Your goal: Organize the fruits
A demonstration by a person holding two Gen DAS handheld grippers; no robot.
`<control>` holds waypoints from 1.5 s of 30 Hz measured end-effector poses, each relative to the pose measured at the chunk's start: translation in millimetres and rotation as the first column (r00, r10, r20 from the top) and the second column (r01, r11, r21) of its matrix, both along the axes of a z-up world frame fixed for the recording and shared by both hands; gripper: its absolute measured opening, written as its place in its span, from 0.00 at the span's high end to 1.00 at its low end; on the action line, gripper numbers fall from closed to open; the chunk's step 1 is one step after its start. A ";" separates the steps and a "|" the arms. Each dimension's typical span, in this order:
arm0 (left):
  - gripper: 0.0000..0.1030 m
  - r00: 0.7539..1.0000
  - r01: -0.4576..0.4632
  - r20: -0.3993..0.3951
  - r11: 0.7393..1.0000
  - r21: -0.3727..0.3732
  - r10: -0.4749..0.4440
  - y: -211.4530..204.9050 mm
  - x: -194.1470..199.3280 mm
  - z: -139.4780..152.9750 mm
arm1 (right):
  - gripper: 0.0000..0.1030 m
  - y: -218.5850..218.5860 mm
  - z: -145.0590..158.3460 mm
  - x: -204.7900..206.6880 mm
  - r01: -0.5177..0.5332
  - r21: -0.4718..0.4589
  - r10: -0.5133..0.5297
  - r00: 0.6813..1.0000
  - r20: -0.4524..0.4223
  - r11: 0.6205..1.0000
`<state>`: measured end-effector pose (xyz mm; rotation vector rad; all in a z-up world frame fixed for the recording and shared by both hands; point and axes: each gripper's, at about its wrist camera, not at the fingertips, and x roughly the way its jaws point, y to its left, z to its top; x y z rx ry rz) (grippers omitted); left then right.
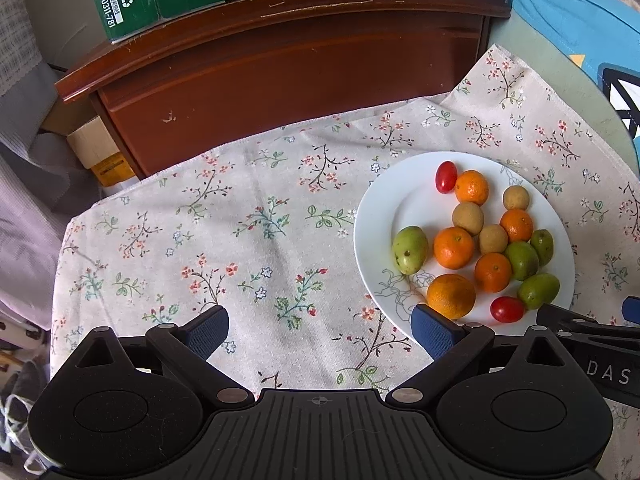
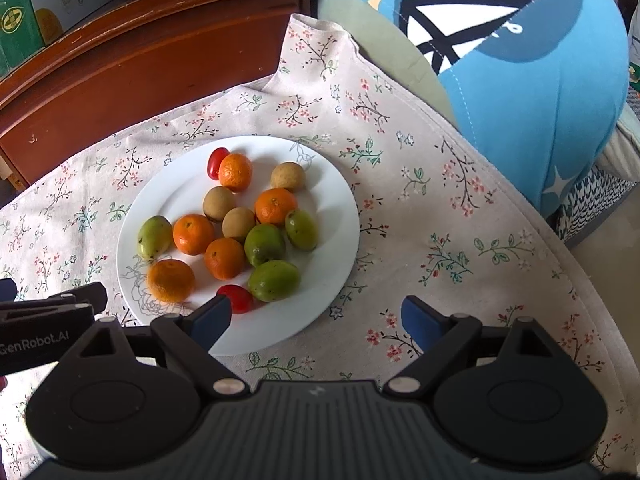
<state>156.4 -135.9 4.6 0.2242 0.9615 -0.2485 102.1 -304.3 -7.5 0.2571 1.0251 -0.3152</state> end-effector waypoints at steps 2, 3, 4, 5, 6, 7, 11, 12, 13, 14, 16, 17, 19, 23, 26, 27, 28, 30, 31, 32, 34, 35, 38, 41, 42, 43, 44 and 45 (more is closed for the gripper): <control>0.04 1.000 0.002 0.000 1.000 0.003 -0.002 -1.1 -0.3 -0.9 | 0.11 0.8 -0.1 0.6 -0.003 -0.004 0.003 1.000 -0.002 1.000; 0.04 1.000 0.003 -0.001 1.000 0.006 -0.003 -1.6 -0.4 -1.3 | 0.11 1.0 0.0 0.6 -0.005 -0.006 0.005 1.000 -0.003 1.000; 0.04 1.000 0.003 -0.001 1.000 0.008 -0.003 -2.1 -0.5 -1.8 | 0.11 1.2 0.4 0.6 -0.005 -0.008 0.005 1.000 -0.003 1.000; 0.04 1.000 0.005 -0.001 1.000 0.009 -0.005 -2.6 -0.5 -2.2 | 0.11 1.4 0.6 0.6 -0.005 -0.008 0.005 1.000 -0.002 1.000; 0.04 1.000 0.007 -0.002 1.000 0.009 -0.007 -2.9 -0.5 -2.5 | 0.11 1.2 1.0 0.4 -0.007 -0.009 0.007 1.000 0.000 1.000; 0.04 1.000 0.007 -0.002 1.000 0.009 -0.007 -3.1 -0.4 -2.6 | 0.11 1.4 1.1 0.5 -0.008 -0.010 0.008 1.000 0.000 1.000; 0.04 1.000 0.009 -0.001 1.000 0.008 -0.009 -4.5 0.0 -2.8 | 0.11 1.1 0.8 0.7 -0.008 -0.015 0.008 1.000 -0.002 1.000; 0.04 1.000 0.009 -0.001 1.000 0.011 -0.009 -4.9 0.3 -3.0 | 0.11 1.4 0.7 0.7 -0.009 -0.017 0.009 1.000 -0.003 1.000; 0.04 1.000 0.009 -0.001 1.000 0.012 -0.009 -5.1 0.5 -3.3 | 0.11 1.5 0.3 1.0 -0.010 -0.017 0.009 1.000 -0.004 1.000; 0.04 1.000 0.008 -0.002 1.000 0.012 -0.008 -4.8 0.7 -3.5 | 0.11 1.6 0.0 1.1 -0.010 -0.018 0.010 1.000 -0.005 1.000; 0.04 1.000 0.007 -0.002 1.000 0.015 -0.007 -4.7 0.9 -3.6 | 0.11 1.8 -0.4 1.4 -0.011 -0.020 0.010 1.000 -0.007 1.000; 0.04 1.000 0.007 0.000 1.000 0.017 -0.007 -5.0 0.6 -3.7 | 0.11 2.0 -0.5 1.5 -0.011 -0.021 0.010 1.000 -0.008 1.000; 0.04 1.000 0.007 0.000 1.000 0.020 -0.007 -5.2 0.6 -3.9 | 0.11 2.4 -0.6 2.0 -0.012 -0.025 0.012 1.000 -0.010 1.000; 0.04 1.000 0.008 0.002 1.000 0.028 -0.008 -4.8 0.3 -3.5 | 0.11 4.3 -0.1 2.0 -0.017 -0.038 0.017 1.000 -0.008 0.999; 0.04 1.000 0.007 0.007 0.999 0.043 -0.008 -5.2 -0.3 -3.4 | 0.11 6.2 -0.2 2.1 -0.024 -0.046 0.024 1.000 -0.009 0.999; 0.04 1.000 0.007 0.009 0.999 0.049 -0.007 -5.1 -0.8 -3.3 | 0.11 6.5 -0.2 2.2 -0.025 -0.046 0.024 1.000 -0.010 0.999; 0.04 1.000 0.006 0.011 0.999 0.053 -0.007 -4.8 -1.3 -3.1 | 0.11 7.1 -0.1 2.4 -0.024 -0.045 0.023 1.000 -0.013 0.999; 0.04 1.000 0.005 0.017 0.998 0.060 -0.006 -3.7 -3.2 -2.0 | 0.11 8.6 0.7 2.3 -0.025 -0.044 0.024 1.000 -0.019 0.999; 0.04 1.000 0.005 0.020 0.998 0.063 -0.006 -3.0 -4.6 -1.0 | 0.11 9.7 1.8 1.6 -0.028 -0.045 0.027 0.999 -0.018 0.999; 0.04 1.000 0.005 0.024 0.998 0.066 -0.007 -2.3 -6.0 -0.1 | 0.11 11.0 3.2 0.6 -0.031 -0.048 0.031 0.999 -0.015 0.998; 0.04 1.000 0.005 0.028 0.998 0.070 -0.007 -0.1 -8.5 2.1 | 0.11 14.3 6.8 -1.5 -0.039 -0.054 0.038 0.999 -0.006 0.998; 0.04 1.000 0.004 0.030 0.998 0.070 -0.006 1.5 -9.8 3.5 | 0.11 16.1 8.7 -2.4 -0.045 -0.059 0.045 0.999 -0.003 0.997; 0.04 0.999 0.000 0.039 0.998 0.069 -0.003 6.7 -13.9 8.3 | 0.11 21.1 13.6 -5.0 -0.059 -0.071 0.060 0.998 0.009 0.996; 0.04 0.999 -0.003 0.049 0.998 0.068 0.000 12.8 -17.8 12.8 | 0.11 26.9 18.9 -8.8 -0.074 -0.082 0.076 0.997 0.020 0.994; 0.04 0.999 -0.003 0.053 0.998 0.068 -0.001 14.8 -19.5 14.3 | 0.11 28.9 20.4 -10.1 -0.080 -0.087 0.082 0.996 0.023 0.993; 0.04 0.998 -0.002 0.055 0.998 0.068 -0.001 16.7 -20.9 15.9 | 0.11 30.8 21.8 -11.5 -0.086 -0.091 0.089 0.996 0.026 0.992; 0.04 0.998 -0.003 0.055 0.998 0.067 0.000 19.4 -22.4 17.2 | 0.11 33.0 23.2 -13.0 -0.091 -0.095 0.094 0.995 0.030 0.991; 0.04 0.999 -0.006 0.055 0.998 0.064 0.002 22.1 -24.2 18.4 | 0.11 35.4 24.7 -14.8 -0.095 -0.099 0.099 0.994 0.034 0.990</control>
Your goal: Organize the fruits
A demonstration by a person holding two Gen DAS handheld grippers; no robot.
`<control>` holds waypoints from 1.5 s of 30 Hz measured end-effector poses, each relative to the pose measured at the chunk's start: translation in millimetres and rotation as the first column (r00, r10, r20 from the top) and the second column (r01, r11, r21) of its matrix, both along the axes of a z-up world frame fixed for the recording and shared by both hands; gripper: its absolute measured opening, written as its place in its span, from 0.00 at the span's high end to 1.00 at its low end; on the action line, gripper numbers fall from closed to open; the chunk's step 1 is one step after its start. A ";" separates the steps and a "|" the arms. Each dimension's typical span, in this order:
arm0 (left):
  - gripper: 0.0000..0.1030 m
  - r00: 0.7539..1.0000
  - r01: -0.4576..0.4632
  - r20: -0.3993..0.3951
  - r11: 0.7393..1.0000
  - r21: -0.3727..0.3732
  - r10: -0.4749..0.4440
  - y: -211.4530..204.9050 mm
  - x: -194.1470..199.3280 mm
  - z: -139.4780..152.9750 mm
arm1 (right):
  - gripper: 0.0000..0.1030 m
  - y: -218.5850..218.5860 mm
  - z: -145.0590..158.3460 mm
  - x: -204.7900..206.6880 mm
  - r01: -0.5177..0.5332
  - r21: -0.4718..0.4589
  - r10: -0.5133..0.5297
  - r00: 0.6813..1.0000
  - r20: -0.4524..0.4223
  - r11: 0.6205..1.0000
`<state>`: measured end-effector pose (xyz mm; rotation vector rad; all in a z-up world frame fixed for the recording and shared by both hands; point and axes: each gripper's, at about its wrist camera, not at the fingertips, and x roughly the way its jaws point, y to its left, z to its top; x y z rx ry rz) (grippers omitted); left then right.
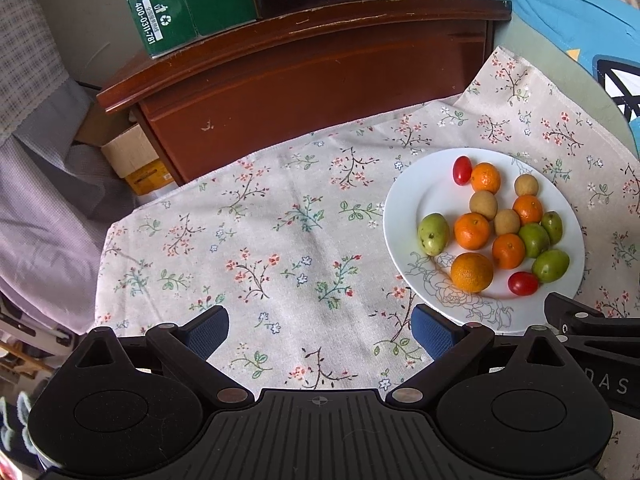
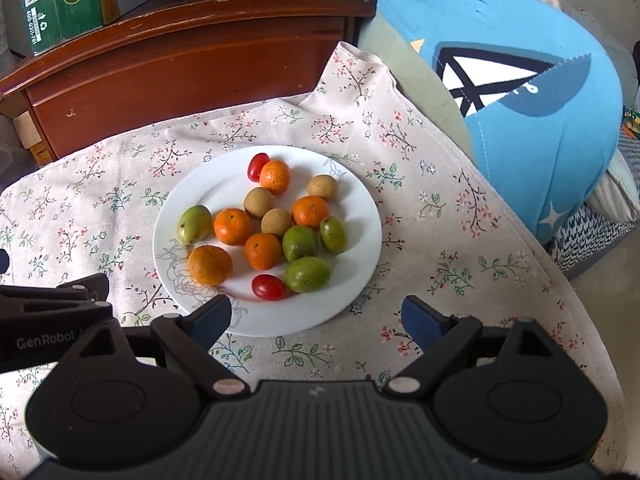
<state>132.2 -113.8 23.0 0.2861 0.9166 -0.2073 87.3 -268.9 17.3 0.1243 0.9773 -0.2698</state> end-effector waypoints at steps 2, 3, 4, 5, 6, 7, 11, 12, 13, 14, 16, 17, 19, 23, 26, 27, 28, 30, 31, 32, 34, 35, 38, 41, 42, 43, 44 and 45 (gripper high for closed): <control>0.04 1.000 -0.004 0.000 1.000 -0.005 0.004 5.4 -3.1 2.4 | 0.11 4.4 2.7 -3.8 -0.005 -0.002 0.005 1.000 0.009 1.000; 0.04 1.000 -0.005 0.001 1.000 -0.006 0.005 7.6 -5.3 3.3 | 0.11 6.7 4.1 -5.8 -0.006 -0.001 0.006 1.000 0.012 1.000; 0.04 1.000 -0.005 0.004 1.000 -0.004 0.005 9.6 -7.9 4.3 | 0.11 8.5 5.1 -7.9 -0.007 0.001 0.007 1.000 0.014 1.000; 0.04 1.000 -0.004 0.007 1.000 -0.002 0.004 11.3 -10.7 5.2 | 0.11 10.7 6.0 -10.7 -0.009 0.003 0.009 1.000 0.018 1.000; 0.04 1.000 -0.003 0.008 1.000 0.001 0.003 12.9 -13.3 5.9 | 0.11 12.2 6.5 -13.2 -0.010 0.007 0.009 1.000 0.020 1.000; 0.04 1.000 -0.001 0.011 1.000 0.004 0.001 14.6 -16.3 6.6 | 0.11 13.7 6.8 -16.1 -0.009 0.013 0.009 1.000 0.023 1.000; 0.04 1.000 0.001 0.013 1.000 0.004 -0.001 22.7 -28.6 6.3 | 0.11 17.9 5.1 -30.2 0.003 0.047 -0.004 0.999 0.032 0.999; 0.04 1.000 0.000 0.009 1.000 0.001 0.000 25.0 -31.8 5.2 | 0.11 19.0 3.8 -34.5 0.006 0.057 -0.008 0.999 0.033 0.998; 0.04 1.000 -0.002 0.005 1.000 -0.001 0.002 27.1 -34.8 3.6 | 0.11 19.9 2.3 -38.1 0.009 0.065 -0.011 0.999 0.033 0.998; 0.04 1.000 -0.003 -0.001 1.000 -0.001 0.003 29.2 -38.1 1.5 | 0.11 20.9 0.6 -41.4 0.009 0.072 -0.011 0.999 0.031 0.997; 0.04 1.000 -0.010 -0.012 1.000 -0.002 0.010 34.2 -46.0 -3.0 | 0.10 24.3 -4.0 -48.9 0.007 0.087 -0.010 1.000 0.025 0.996; 0.04 1.000 -0.013 -0.016 1.000 -0.002 0.013 36.4 -49.0 -4.7 | 0.10 26.2 -6.4 -53.0 0.005 0.094 -0.008 1.000 0.027 0.996; 0.04 1.000 -0.020 -0.025 1.000 -0.005 0.019 42.0 -55.8 -8.3 | 0.10 29.1 -10.4 -59.7 -0.001 0.107 -0.003 0.999 0.032 0.994; 0.04 0.999 -0.040 -0.027 0.999 -0.011 0.039 57.3 -68.3 -14.5 | 0.10 37.5 -19.0 -73.1 -0.040 0.133 0.031 0.997 0.067 0.990; 0.04 0.996 -0.072 -0.048 0.997 -0.029 0.070 71.0 -75.5 -18.7 | 0.10 46.1 -27.4 -79.4 -0.081 0.139 0.070 0.994 0.083 0.987; 0.04 0.995 -0.084 -0.051 0.996 -0.032 0.082 75.6 -77.8 -20.0 | 0.10 51.1 -31.1 -81.1 -0.096 0.135 0.085 0.993 0.082 0.986; 0.04 0.994 -0.093 -0.052 0.995 -0.030 0.092 79.3 -79.6 -20.8 | 0.10 55.4 -33.9 -82.8 -0.109 0.129 0.099 0.992 0.083 0.986; 0.04 0.992 -0.115 -0.052 0.993 -0.027 0.114 88.0 -83.5 -21.9 | 0.10 64.5 -39.9 -85.7 -0.134 0.107 0.125 0.988 0.087 0.985; 0.04 0.991 -0.123 -0.053 0.992 -0.032 0.121 91.8 -85.1 -21.8 | 0.10 68.3 -42.8 -86.8 -0.141 0.096 0.133 0.987 0.091 0.985; 0.04 0.990 -0.132 -0.055 0.991 -0.038 0.130 95.8 -86.4 -21.7 | 0.10 71.7 -45.2 -88.0 -0.149 0.090 0.141 0.985 0.097 0.985; 0.04 0.988 -0.149 -0.055 0.988 -0.046 0.146 103.3 -89.3 -21.7 | 0.10 76.7 -50.0 -89.4 -0.163 0.091 0.153 0.982 0.112 0.982; 0.04 0.986 -0.157 -0.056 0.987 -0.046 0.154 106.3 -90.2 -22.2 | 0.10 78.9 -52.1 -89.4 -0.167 0.093 0.156 0.981 0.116 0.982; 0.04 0.983 -0.174 -0.064 0.983 -0.053 0.170 113.8 -92.0 -24.2 | 0.09 86.3 -59.5 -87.6 -0.179 0.070 0.171 0.979 0.114 0.981; 0.04 0.982 -0.183 -0.064 0.982 -0.040 0.180 116.7 -92.5 -27.9 | 0.04 90.8 -63.9 -86.3 -0.186 0.041 0.179 0.975 0.128 0.982; 0.04 0.981 -0.183 -0.068 0.982 -0.038 0.180 117.7 -92.2 -28.9 | 0.03 92.3 -65.1 -85.4 -0.188 0.033 0.183 0.975 0.126 0.982; 0.04 0.982 -0.181 -0.067 0.982 -0.043 0.178 118.3 -92.1 -29.3 | 0.01 93.6 -66.0 -84.3 -0.186 0.023 0.182 0.975 0.127 0.982; 0.04 0.982 -0.179 -0.064 0.983 -0.046 0.176 119.1 -92.4 -29.6 | 0.01 94.1 -66.7 -83.0 -0.183 0.021 0.179 0.975 0.131 0.983; 0.04 0.982 -0.180 -0.060 0.983 -0.042 0.177 119.1 -92.2 -30.5 | 0.01 94.4 -67.3 -80.6 -0.184 0.019 0.180 0.974 0.136 0.983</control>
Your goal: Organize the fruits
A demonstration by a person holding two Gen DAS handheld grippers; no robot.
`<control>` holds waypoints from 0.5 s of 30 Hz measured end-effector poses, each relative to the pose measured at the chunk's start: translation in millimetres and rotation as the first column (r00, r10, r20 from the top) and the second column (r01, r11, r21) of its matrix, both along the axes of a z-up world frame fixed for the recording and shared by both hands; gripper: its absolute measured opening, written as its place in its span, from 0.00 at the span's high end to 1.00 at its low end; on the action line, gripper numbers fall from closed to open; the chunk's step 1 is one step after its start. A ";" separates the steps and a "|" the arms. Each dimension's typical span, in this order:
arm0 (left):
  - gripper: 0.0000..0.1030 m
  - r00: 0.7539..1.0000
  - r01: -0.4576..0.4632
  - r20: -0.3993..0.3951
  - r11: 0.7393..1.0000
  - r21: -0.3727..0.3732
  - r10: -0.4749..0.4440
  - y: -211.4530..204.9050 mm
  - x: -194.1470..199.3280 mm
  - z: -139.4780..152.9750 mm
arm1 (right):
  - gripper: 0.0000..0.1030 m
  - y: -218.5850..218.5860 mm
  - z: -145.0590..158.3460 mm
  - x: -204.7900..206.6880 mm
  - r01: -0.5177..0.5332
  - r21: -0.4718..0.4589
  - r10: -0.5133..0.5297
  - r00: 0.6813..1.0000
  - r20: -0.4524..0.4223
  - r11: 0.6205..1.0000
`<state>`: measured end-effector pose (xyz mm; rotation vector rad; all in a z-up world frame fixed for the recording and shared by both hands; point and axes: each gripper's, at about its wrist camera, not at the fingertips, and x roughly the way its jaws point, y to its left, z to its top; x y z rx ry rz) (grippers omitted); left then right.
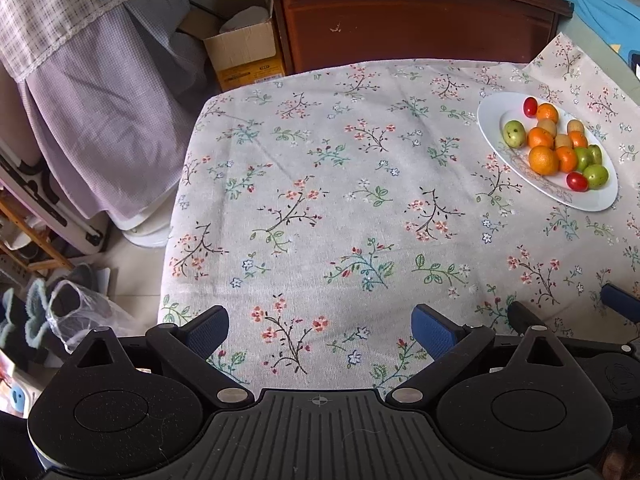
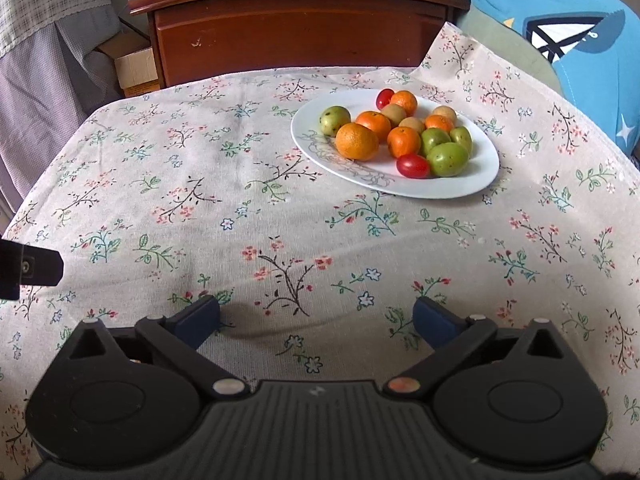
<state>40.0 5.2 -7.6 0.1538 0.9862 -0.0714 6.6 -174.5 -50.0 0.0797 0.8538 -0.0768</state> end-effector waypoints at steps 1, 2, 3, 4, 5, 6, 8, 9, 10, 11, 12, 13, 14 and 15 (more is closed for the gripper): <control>0.04 1.000 -0.002 -0.003 1.000 0.007 0.002 -0.3 0.6 -0.9 | 0.01 0.2 -0.2 2.4 -0.003 0.001 0.003 1.000 0.002 1.000; 0.04 1.000 -0.001 -0.007 1.000 0.007 0.001 -0.3 1.2 -1.5 | 0.01 0.3 -0.1 4.6 -0.002 0.001 0.002 1.000 0.002 1.000; 0.04 1.000 0.002 -0.007 1.000 0.002 -0.002 -0.3 1.3 -1.8 | 0.01 0.5 -0.1 7.1 -0.001 0.001 0.001 1.000 0.002 1.000; 0.04 1.000 0.005 -0.007 1.000 -0.002 -0.005 -0.3 1.0 -1.9 | 0.01 1.0 -0.1 9.5 -0.002 0.000 0.002 1.000 0.001 1.000; 0.04 1.000 0.006 -0.010 1.000 0.000 -0.006 -0.7 1.6 -2.5 | 0.01 1.4 0.0 11.3 -0.007 -0.003 0.007 1.000 -0.003 1.000; 0.04 1.000 0.005 -0.014 1.000 0.002 -0.005 -1.0 2.0 -3.2 | 0.01 1.9 0.4 12.7 -0.012 -0.005 0.012 1.000 -0.011 1.000; 0.04 1.000 0.003 -0.014 1.000 0.000 -0.003 -0.2 2.4 -3.9 | 0.01 1.4 2.0 16.2 -0.017 -0.003 0.017 0.999 -0.035 1.000; 0.04 1.000 -0.001 -0.013 1.000 0.004 0.001 0.4 2.7 -4.3 | 0.01 1.0 2.1 18.0 -0.026 -0.003 0.026 0.999 -0.046 1.000; 0.04 1.000 -0.005 -0.012 1.000 0.006 0.005 0.8 2.9 -4.7 | 0.01 0.8 2.1 19.0 -0.037 -0.004 0.037 0.998 -0.050 0.999; 0.04 1.000 -0.008 -0.014 1.000 0.006 0.008 1.3 3.1 -5.2 | 0.01 0.4 2.0 19.8 -0.052 -0.007 0.052 0.997 -0.049 0.999; 0.04 1.000 -0.010 -0.017 1.000 0.007 0.010 1.7 3.4 -5.9 | 0.01 -0.1 1.6 20.4 -0.074 -0.012 0.073 0.996 -0.045 0.997; 0.04 1.000 -0.011 -0.020 1.000 0.007 0.011 1.8 3.6 -6.3 | 0.01 -0.7 1.2 21.2 -0.088 -0.014 0.088 0.995 -0.043 0.996; 0.04 1.000 -0.010 -0.020 1.000 0.006 0.010 1.6 3.6 -6.2 | 0.01 -1.3 1.0 22.1 -0.099 -0.014 0.098 0.994 -0.042 0.995; 0.04 1.000 -0.007 -0.018 1.000 0.005 0.007 1.3 3.3 -6.1 | 0.01 -0.5 1.0 22.9 -0.121 -0.024 0.120 0.992 -0.037 0.992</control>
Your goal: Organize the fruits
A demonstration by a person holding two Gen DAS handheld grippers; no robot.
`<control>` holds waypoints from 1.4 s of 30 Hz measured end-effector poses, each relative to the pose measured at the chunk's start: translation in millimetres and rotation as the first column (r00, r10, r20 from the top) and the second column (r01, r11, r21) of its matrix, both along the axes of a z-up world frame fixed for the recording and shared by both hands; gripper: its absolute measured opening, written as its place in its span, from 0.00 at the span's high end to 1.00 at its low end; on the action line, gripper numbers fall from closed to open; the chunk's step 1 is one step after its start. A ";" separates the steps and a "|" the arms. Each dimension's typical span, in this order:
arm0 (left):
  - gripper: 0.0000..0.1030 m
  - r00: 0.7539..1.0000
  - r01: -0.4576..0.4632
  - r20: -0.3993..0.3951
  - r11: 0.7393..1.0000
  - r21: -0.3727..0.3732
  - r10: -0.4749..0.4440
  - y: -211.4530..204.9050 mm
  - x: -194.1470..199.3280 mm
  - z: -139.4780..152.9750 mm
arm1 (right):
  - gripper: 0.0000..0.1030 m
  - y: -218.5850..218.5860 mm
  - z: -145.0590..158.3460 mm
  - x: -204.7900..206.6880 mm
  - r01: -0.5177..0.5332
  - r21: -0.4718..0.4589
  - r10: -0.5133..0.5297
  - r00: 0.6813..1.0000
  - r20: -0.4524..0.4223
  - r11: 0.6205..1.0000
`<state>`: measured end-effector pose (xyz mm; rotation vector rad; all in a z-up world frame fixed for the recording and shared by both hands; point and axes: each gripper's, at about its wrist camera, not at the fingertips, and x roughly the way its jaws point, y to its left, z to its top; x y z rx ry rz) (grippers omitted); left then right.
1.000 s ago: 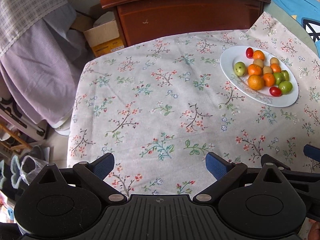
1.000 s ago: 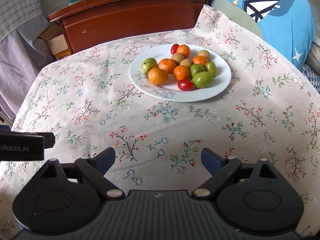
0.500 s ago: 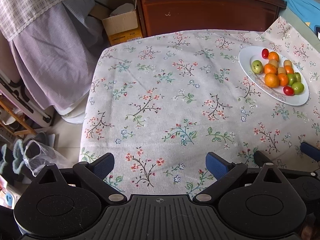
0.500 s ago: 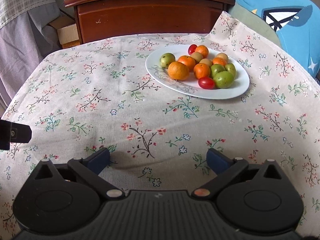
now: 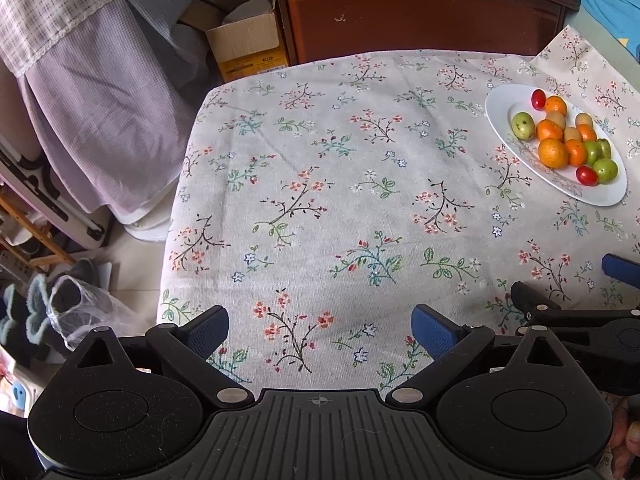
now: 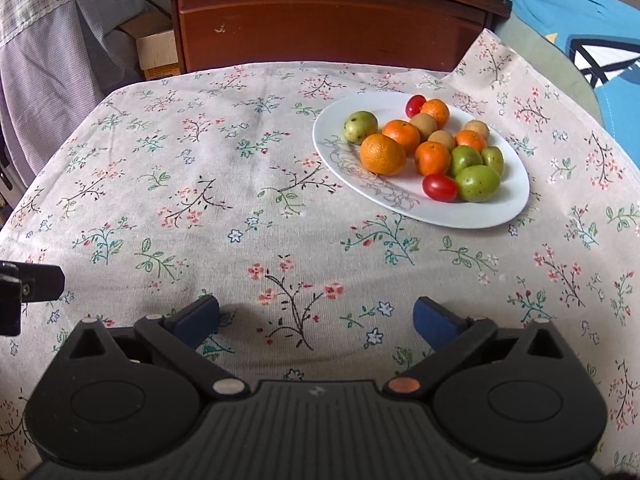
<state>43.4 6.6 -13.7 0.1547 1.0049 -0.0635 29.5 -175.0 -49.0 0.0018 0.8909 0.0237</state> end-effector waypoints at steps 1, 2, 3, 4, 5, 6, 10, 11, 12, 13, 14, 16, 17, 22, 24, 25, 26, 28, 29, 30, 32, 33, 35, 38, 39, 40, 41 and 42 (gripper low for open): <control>0.04 1.000 0.002 0.002 1.000 0.000 -0.002 -0.2 -0.2 0.0 | 0.01 1.4 -0.2 0.4 -0.025 -0.018 0.025 1.000 0.014 1.000; 0.04 1.000 0.003 0.002 1.000 0.000 -0.003 -0.4 0.0 -0.5 | 0.01 3.6 -0.4 0.0 -0.051 -0.043 0.053 0.998 0.038 0.998; 0.04 1.000 0.003 -0.001 1.000 0.001 -0.003 -0.5 0.5 -1.1 | 0.01 6.5 -0.8 -0.9 -0.073 -0.071 0.077 0.995 0.063 0.995; 0.04 1.000 0.002 -0.005 1.000 0.002 -0.002 -0.2 1.0 -1.7 | 0.01 9.7 -1.1 -2.1 -0.089 -0.102 0.098 0.991 0.090 0.991; 0.04 1.000 0.000 -0.005 1.000 0.002 0.000 0.0 1.2 -1.9 | 0.01 12.6 -2.1 -3.7 -0.093 -0.126 0.107 0.988 0.114 0.988; 0.04 1.000 -0.001 -0.004 1.000 0.002 0.001 0.2 1.4 -2.1 | 0.01 14.6 -3.2 -4.6 -0.083 -0.137 0.102 0.985 0.138 0.987; 0.04 1.000 -0.007 -0.008 1.000 -0.002 0.007 1.7 2.7 -1.9 | 0.01 8.4 -7.4 -4.6 0.049 -0.018 -0.046 0.990 0.136 0.999; 0.04 1.000 -0.009 -0.007 1.000 -0.002 0.009 2.3 3.3 -1.6 | 0.01 3.5 -7.8 -3.0 0.088 0.034 -0.092 0.990 0.110 0.996; 0.04 1.000 -0.014 -0.006 1.000 -0.002 0.014 3.6 4.1 -1.2 | 0.01 0.5 -7.3 -3.6 0.117 0.056 -0.122 0.987 0.108 0.992; 0.04 1.000 -0.020 -0.007 1.000 -0.004 0.020 5.1 5.1 -0.9 | 0.01 2.3 -7.2 -2.9 0.126 0.035 -0.129 0.987 0.099 0.991; 0.04 1.000 -0.027 -0.009 1.000 -0.004 0.027 6.8 6.1 -1.0 | 0.01 3.6 -7.1 -3.4 0.139 0.034 -0.142 0.985 0.103 0.990; 0.04 0.999 -0.037 -0.016 0.999 -0.004 0.037 8.4 7.9 -1.9 | 0.01 6.7 -7.3 -3.5 0.182 0.034 -0.185 0.977 0.104 0.983; 0.04 0.999 -0.041 -0.017 0.999 -0.004 0.041 8.9 8.3 -2.5 | 0.01 9.1 -7.2 -2.0 0.205 0.030 -0.207 0.973 0.103 0.978; 0.04 0.999 -0.041 -0.022 0.999 0.007 0.041 7.5 9.5 -6.2 | 0.01 16.1 -10.3 4.7 0.266 0.028 -0.268 0.954 0.135 0.963; 0.04 0.999 -0.043 -0.027 0.999 0.015 0.044 7.5 10.5 -8.6 | 0.01 17.7 -9.9 5.7 0.270 0.021 -0.270 0.953 0.136 0.963; 0.04 0.999 -0.045 -0.030 0.999 0.015 0.045 7.5 11.0 -9.4 | 0.01 18.1 -9.9 5.9 0.271 0.020 -0.271 0.953 0.137 0.962; 0.04 0.998 -0.047 -0.033 0.999 0.012 0.047 7.4 11.3 -9.8 | 0.01 18.5 -9.7 6.6 0.271 0.019 -0.271 0.953 0.137 0.962; 0.04 0.998 -0.046 -0.032 0.999 0.008 0.046 7.2 11.4 -9.7 | 0.01 19.2 -9.5 11.8 0.276 0.022 -0.276 0.951 0.137 0.961; 0.04 0.999 -0.046 -0.030 0.999 0.010 0.046 7.0 11.3 -9.6 | 0.01 19.0 -9.3 15.8 0.271 0.025 -0.272 0.953 0.135 0.962; 0.04 0.999 -0.047 -0.026 0.999 0.013 0.047 7.1 11.5 -9.6 | 0.01 20.2 -9.2 20.9 0.259 0.019 -0.259 0.957 0.134 0.966; 0.04 0.998 -0.052 -0.026 0.998 0.022 0.052 8.4 12.4 -10.6 | 0.01 21.3 -9.7 25.3 0.235 0.014 -0.234 0.963 0.136 0.972; 0.04 0.998 -0.056 -0.028 0.998 0.025 0.056 9.5 13.1 -11.4 | 0.01 21.2 -10.1 25.0 0.231 0.017 -0.231 0.963 0.138 0.973; 0.04 0.997 -0.064 -0.032 0.998 0.026 0.065 12.0 13.9 -12.7 | 0.01 20.8 -10.3 24.6 0.229 0.018 -0.229 0.963 0.140 0.973; 0.04 0.996 -0.076 -0.041 0.997 0.023 0.077 15.0 15.7 -14.0 | 0.01 20.3 -10.3 24.1 0.229 0.021 -0.229 0.963 0.142 0.973; 0.04 0.996 -0.078 -0.043 0.997 0.021 0.079 15.5 16.0 -14.2 | 0.01 20.4 -10.2 24.3 0.229 0.020 -0.229 0.963 0.142 0.973; 0.04 0.996 -0.078 -0.045 0.997 0.019 0.079 15.9 16.1 -14.5 | 0.01 20.6 -10.1 24.3 0.228 0.019 -0.229 0.963 0.142 0.973; 0.04 0.996 -0.078 -0.046 0.997 0.016 0.079 15.9 16.3 -14.8 | 0.01 20.7 -10.0 24.3 0.229 0.020 -0.229 0.963 0.142 0.973; 0.04 0.996 -0.077 -0.050 0.997 0.015 0.077 15.4 16.8 -15.9 | 0.01 20.8 -9.8 24.5 0.228 0.019 -0.229 0.963 0.142 0.973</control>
